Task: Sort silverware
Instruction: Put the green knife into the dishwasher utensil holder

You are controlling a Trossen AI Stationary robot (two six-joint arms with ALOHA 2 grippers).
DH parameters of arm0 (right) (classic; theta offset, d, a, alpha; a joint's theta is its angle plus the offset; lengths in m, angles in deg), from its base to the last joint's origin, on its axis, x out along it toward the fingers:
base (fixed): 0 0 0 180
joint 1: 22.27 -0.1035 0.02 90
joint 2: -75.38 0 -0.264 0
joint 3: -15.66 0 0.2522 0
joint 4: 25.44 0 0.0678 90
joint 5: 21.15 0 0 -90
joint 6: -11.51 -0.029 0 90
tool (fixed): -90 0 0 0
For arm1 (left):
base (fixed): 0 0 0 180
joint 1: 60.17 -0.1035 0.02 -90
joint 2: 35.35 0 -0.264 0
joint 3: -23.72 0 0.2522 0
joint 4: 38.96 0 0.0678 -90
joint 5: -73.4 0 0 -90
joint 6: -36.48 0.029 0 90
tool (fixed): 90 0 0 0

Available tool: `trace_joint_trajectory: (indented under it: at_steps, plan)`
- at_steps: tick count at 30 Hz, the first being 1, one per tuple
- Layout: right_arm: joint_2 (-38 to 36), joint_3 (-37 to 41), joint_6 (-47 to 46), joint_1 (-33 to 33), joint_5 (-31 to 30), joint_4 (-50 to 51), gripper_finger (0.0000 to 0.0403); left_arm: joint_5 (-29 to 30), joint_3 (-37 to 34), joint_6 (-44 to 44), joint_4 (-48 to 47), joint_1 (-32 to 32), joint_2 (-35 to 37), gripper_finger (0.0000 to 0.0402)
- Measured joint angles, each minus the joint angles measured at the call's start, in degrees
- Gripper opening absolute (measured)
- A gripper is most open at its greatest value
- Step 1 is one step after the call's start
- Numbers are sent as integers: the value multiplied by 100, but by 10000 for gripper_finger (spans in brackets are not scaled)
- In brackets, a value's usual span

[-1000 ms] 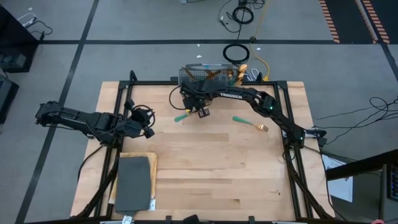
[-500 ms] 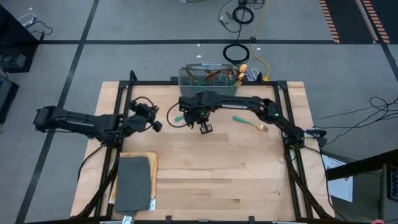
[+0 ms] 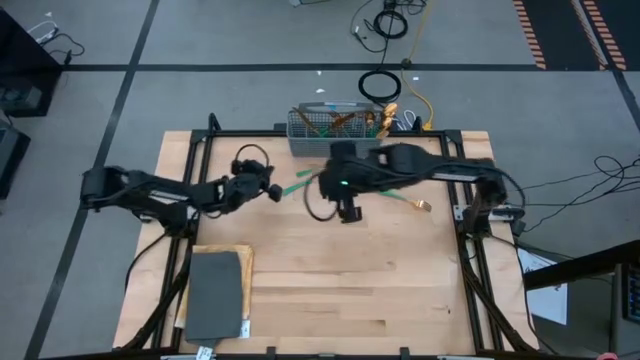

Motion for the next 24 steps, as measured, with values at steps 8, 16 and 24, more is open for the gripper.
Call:
trace_joint_trajectory:
  at_steps: [8,16,24]
  plan:
    - [-355,0,-126,-546,-456,-172,0,-767,894,11,51,-451,-1381,3]
    - [-305,5,-185,-817,-465,-104,0,-1206,1944,-86,-726,-629,-2460,1]
    - [-305,7,-312,-1046,-460,-96,0,-1840,2197,-334,-814,-638,-3173,1]
